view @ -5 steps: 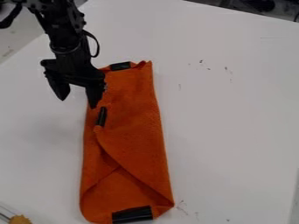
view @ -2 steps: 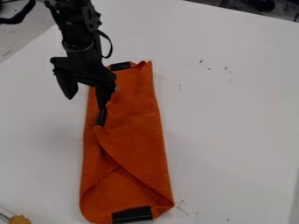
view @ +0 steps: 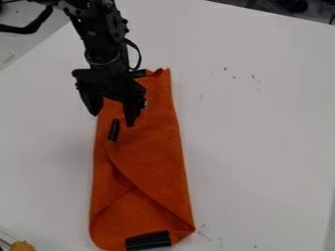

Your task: Unfold cloth from left to right

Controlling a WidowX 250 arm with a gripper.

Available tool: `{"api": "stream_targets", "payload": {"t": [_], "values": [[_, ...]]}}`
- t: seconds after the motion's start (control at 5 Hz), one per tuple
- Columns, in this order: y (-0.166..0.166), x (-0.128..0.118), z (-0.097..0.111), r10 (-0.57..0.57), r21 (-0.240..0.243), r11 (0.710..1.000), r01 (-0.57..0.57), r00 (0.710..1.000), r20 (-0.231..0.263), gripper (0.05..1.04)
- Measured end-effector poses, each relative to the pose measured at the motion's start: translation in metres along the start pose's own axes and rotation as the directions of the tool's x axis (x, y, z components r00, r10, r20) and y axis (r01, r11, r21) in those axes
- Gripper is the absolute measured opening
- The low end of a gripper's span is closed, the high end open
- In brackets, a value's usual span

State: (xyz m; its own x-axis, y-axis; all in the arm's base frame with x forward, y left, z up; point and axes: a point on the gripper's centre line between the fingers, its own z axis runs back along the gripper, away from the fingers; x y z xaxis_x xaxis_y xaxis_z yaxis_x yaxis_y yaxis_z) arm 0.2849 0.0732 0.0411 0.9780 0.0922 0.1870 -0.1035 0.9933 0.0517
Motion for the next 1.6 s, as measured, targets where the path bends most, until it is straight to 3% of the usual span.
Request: {"api": "stream_targets", "payload": {"t": [0.4, 0.6, 1.0, 1.2, 1.4, 1.6], "values": [[-0.0016, -0.0026, -0.0151, 0.006, -0.037, 0.999, -0.006, 1.0, -0.007, 0.995], [-0.0019, -0.0019, -0.0162, 0.01, -0.039, 0.999, -0.01, 1.0, -0.006, 0.922], [-0.0015, -0.0038, -0.0164, -0.002, -0.037, 0.999, 0.001, 1.0, -0.015, 0.335], [-0.0019, -0.0037, -0.0164, -0.005, -0.039, 0.999, 0.005, 1.0, -0.014, 0.133], [-0.0022, -0.0037, -0.0164, 0.0, -0.041, 0.999, -0.001, 1.0, -0.014, 0.059], [-0.0045, -0.0041, -0.0163, -0.001, -0.03, 1.0, 0.001, 1.0, -0.021, 0.054]]}}
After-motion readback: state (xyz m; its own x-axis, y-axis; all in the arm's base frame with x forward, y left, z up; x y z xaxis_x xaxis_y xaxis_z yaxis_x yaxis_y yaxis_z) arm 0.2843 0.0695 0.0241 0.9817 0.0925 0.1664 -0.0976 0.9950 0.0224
